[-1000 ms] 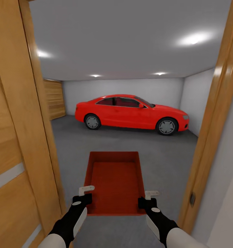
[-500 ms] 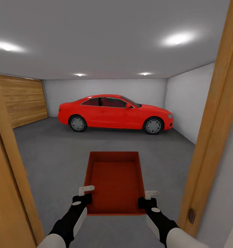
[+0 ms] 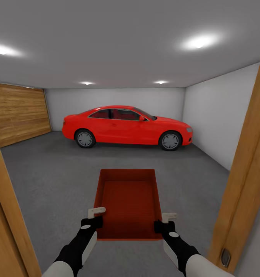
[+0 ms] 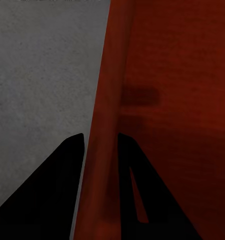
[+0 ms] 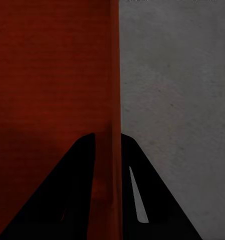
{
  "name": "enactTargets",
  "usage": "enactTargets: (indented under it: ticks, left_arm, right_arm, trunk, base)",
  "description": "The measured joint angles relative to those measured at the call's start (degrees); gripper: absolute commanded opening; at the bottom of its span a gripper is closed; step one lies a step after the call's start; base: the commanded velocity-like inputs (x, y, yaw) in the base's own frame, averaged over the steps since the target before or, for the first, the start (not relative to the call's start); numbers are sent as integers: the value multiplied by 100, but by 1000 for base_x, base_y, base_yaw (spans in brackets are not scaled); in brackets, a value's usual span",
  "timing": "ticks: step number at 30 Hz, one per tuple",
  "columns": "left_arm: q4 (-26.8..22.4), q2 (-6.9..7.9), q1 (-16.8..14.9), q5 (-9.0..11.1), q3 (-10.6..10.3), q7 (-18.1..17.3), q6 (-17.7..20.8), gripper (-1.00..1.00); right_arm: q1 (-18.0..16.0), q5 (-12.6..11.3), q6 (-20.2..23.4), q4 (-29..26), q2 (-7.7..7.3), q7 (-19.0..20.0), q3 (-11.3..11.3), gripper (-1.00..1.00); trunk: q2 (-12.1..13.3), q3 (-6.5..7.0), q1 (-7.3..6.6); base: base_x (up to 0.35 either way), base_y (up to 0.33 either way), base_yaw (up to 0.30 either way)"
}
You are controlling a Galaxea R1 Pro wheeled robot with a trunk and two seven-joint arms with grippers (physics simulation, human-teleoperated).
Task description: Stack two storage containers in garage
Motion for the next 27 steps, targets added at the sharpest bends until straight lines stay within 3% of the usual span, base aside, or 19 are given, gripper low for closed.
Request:
enactTargets:
  ticks: [13,27]
  left_arm:
    - [-1,0,0,4,-2,1,0,-100]
    - [6,17,0,24,-8,-13,-6,-100]
  right_arm:
    - [0,5,2,-5,1,-11,8,-100]
    - [0,26,22,-14,10,-10,-4,-100]
  trunk:
    - [1,0,0]
    - [1,0,1]
  base:
    - [168,143,-9]
    - [8,6,-223]
